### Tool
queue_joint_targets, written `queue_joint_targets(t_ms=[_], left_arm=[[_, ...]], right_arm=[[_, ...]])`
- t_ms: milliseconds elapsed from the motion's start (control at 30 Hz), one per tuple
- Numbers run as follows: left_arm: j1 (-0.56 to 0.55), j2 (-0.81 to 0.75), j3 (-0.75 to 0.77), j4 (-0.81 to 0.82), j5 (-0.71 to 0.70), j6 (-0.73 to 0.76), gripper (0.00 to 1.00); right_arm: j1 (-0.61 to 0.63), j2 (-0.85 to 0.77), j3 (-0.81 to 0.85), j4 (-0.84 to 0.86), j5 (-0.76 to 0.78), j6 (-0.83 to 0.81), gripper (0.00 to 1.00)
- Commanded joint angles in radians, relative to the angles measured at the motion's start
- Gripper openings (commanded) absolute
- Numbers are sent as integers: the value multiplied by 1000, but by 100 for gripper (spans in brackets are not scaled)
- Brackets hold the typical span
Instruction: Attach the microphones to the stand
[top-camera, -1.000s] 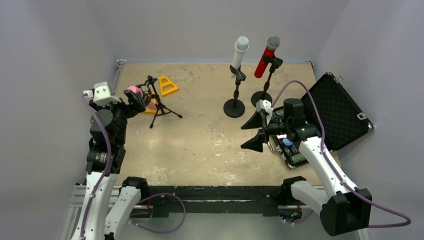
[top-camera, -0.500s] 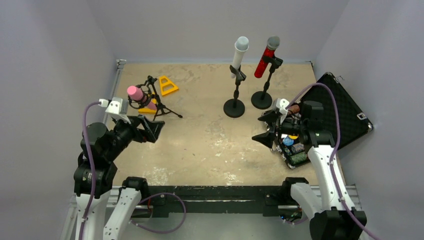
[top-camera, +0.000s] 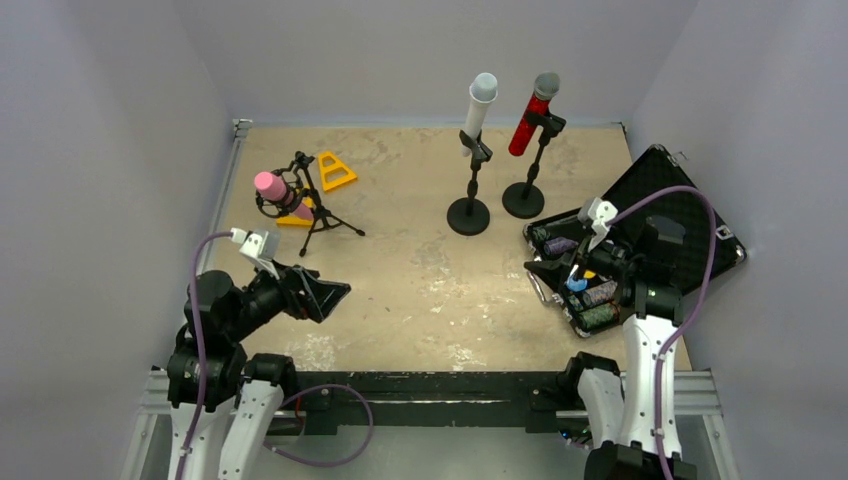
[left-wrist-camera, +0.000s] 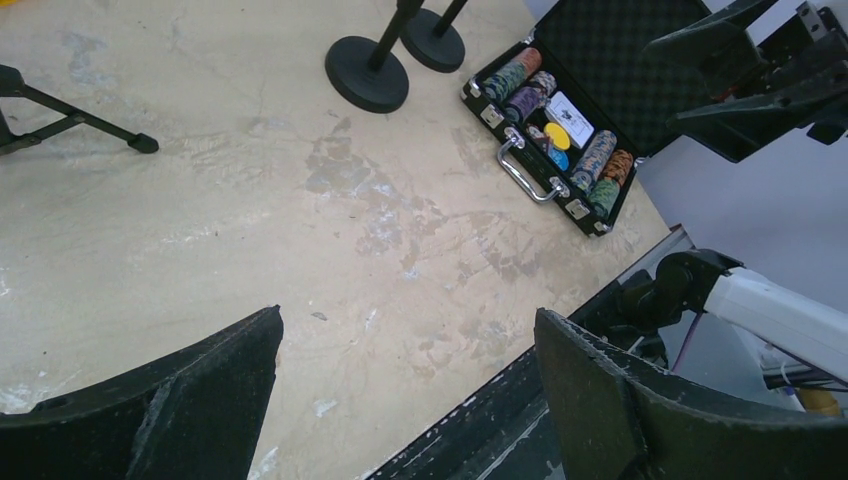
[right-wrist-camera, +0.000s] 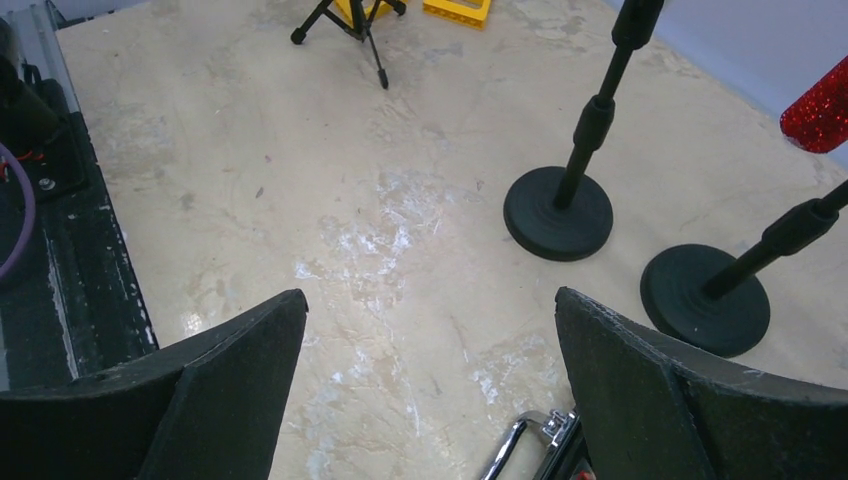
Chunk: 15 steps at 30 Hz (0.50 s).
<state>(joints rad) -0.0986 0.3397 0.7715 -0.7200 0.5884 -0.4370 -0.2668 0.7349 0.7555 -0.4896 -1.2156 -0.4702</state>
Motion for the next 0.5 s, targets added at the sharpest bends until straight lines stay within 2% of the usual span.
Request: queue_joint_targets(t_ms=[0,133,333,467], left_arm=[[2,-41,-13,34,37,-37,99],[2,-63,-23,20,15,-41,99],[2,-132,-13,-59,-163,-26,99],[1,-157,-1,-97,-213,-7,99]], right_arm=[[-30,-3,-10,65,-38,68,99],[-49,-3,0,85,8,122,99],[-67,-31,19,86,121,150,99],[-71,-46,41,82,202,183,99]])
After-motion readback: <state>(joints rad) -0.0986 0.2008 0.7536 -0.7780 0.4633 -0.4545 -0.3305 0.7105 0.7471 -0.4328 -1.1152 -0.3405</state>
